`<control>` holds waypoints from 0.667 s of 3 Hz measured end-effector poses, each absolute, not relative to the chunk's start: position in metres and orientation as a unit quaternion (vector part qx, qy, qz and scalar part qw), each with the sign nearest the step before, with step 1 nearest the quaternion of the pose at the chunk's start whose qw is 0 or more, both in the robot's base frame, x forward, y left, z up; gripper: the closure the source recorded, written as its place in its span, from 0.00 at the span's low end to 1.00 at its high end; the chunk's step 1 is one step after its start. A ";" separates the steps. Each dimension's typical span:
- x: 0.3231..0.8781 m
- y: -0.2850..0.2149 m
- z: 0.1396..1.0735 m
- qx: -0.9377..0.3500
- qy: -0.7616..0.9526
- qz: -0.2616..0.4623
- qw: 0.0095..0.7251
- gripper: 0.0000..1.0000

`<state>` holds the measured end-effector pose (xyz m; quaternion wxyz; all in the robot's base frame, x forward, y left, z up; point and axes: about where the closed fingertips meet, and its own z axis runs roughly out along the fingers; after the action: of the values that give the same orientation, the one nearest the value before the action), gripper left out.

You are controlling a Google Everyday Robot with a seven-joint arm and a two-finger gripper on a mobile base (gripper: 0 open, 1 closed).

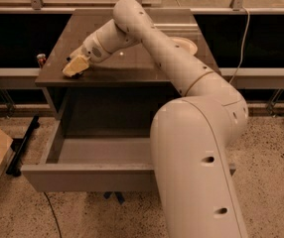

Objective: Place rxbar blueberry into top drawer

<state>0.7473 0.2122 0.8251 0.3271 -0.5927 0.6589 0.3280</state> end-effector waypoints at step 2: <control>0.701 0.146 0.884 -0.584 0.647 0.295 0.391 1.00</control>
Offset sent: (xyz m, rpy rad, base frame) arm -0.1144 -0.1376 0.0800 0.0479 -0.1811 -0.1129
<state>0.7008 0.1456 0.8840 0.3911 -0.5836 0.6475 0.2954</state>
